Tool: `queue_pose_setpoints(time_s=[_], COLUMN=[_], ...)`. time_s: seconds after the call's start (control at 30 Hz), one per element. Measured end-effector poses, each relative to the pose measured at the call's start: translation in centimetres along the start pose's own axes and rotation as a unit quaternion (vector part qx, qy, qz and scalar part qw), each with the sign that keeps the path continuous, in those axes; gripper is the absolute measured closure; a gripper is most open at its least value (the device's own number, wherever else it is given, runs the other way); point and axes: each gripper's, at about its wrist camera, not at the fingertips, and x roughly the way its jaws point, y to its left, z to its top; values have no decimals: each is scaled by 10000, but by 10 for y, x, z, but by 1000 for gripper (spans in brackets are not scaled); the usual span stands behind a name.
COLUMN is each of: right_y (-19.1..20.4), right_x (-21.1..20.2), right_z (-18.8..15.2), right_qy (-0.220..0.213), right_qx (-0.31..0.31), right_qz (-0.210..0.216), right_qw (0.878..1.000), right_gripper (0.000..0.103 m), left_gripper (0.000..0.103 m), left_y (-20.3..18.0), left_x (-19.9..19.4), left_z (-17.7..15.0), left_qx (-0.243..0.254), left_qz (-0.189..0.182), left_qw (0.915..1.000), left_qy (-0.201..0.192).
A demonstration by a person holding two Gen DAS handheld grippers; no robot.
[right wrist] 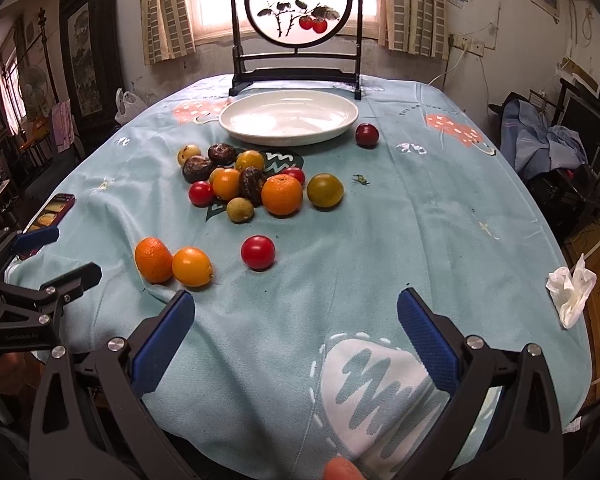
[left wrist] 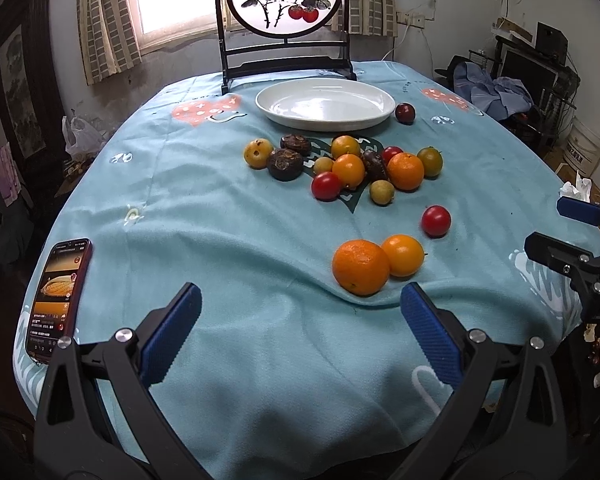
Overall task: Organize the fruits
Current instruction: 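Grasp the red tomato with the right gripper while the left gripper grasps an orange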
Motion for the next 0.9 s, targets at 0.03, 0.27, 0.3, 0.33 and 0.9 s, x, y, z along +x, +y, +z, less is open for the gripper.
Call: queue_pose_setpoints(time_s=[0.03, 0.27, 0.3, 0.33, 0.9], right_y=[1, 6, 3, -1, -9], right_x=[2, 37, 44, 51, 106], right_z=[0, 0, 4, 8, 24], right_qy=[-3, 153, 184, 214, 697], right_qx=[-26, -122, -19, 88, 264], right_qz=[92, 600, 654, 682, 1218], right_qw=[10000, 9980, 9977, 9974, 9898], right_gripper=[1, 25, 27, 30, 70], left_gripper=[2, 2, 3, 3, 44], left_y=[2, 19, 19, 19, -9], left_x=[1, 11, 13, 15, 56], left_z=[0, -1, -1, 0, 10], left_qx=[6, 28, 63, 92, 686], left_qz=[-8, -322, -386, -438, -1370], left_qw=[10000, 9995, 9992, 9990, 9877], left_qy=[-20, -27, -34, -46, 326])
